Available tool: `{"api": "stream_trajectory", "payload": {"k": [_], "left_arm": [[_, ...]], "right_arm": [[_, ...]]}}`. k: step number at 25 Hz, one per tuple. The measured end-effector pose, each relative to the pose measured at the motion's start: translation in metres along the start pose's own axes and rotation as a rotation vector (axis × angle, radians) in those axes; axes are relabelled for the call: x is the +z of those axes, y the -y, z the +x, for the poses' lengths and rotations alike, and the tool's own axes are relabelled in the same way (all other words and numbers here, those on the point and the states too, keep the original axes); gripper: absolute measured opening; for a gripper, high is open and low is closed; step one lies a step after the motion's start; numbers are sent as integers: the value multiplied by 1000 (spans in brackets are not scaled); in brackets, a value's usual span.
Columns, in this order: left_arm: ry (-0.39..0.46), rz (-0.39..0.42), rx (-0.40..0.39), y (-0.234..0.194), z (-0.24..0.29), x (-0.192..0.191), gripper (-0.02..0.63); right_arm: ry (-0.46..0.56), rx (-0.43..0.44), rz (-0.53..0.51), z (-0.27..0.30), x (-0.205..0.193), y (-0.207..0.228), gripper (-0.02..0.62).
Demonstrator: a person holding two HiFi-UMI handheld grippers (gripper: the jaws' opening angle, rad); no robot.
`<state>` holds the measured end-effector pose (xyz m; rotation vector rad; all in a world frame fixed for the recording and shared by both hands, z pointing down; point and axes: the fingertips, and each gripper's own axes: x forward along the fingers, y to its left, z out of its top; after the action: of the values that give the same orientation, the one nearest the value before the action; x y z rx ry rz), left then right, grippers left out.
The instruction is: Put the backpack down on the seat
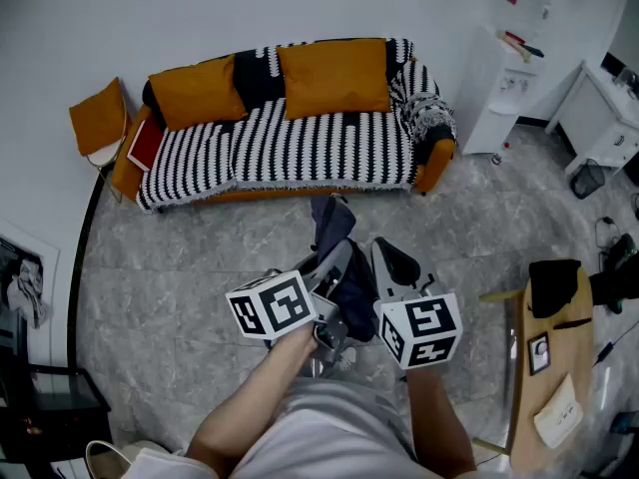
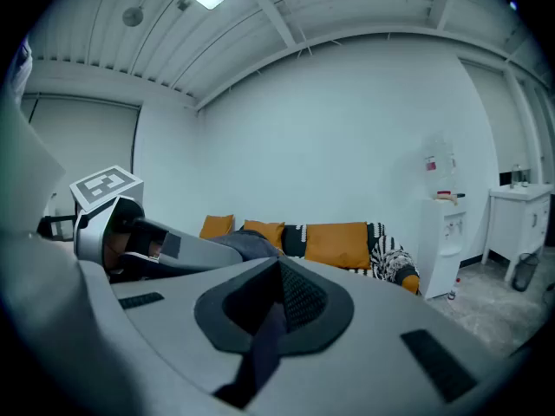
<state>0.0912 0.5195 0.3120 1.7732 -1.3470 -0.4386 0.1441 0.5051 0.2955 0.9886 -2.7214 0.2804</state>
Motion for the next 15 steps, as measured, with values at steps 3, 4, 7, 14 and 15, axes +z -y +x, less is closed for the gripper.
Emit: {"api": "stream_trajectory", "payload": {"k": [3, 4, 7, 14, 15], "left_arm": [[1, 3, 0, -2, 0, 1, 23], [0, 4, 0, -3, 0, 2, 23], [-4, 6, 1, -8, 4, 6, 23], [-19, -17, -9, -17, 26, 16, 23], [-21, -21, -10, -19, 30, 18, 23]], "right_arm": [[2, -7, 4, 0, -1, 0, 2], [3, -10, 6, 1, -2, 1, 2], [4, -19, 16, 7, -1, 3, 2], [-16, -35, 25, 26, -2, 17, 2], [-20, -37, 26, 30, -2, 20, 2]]}}
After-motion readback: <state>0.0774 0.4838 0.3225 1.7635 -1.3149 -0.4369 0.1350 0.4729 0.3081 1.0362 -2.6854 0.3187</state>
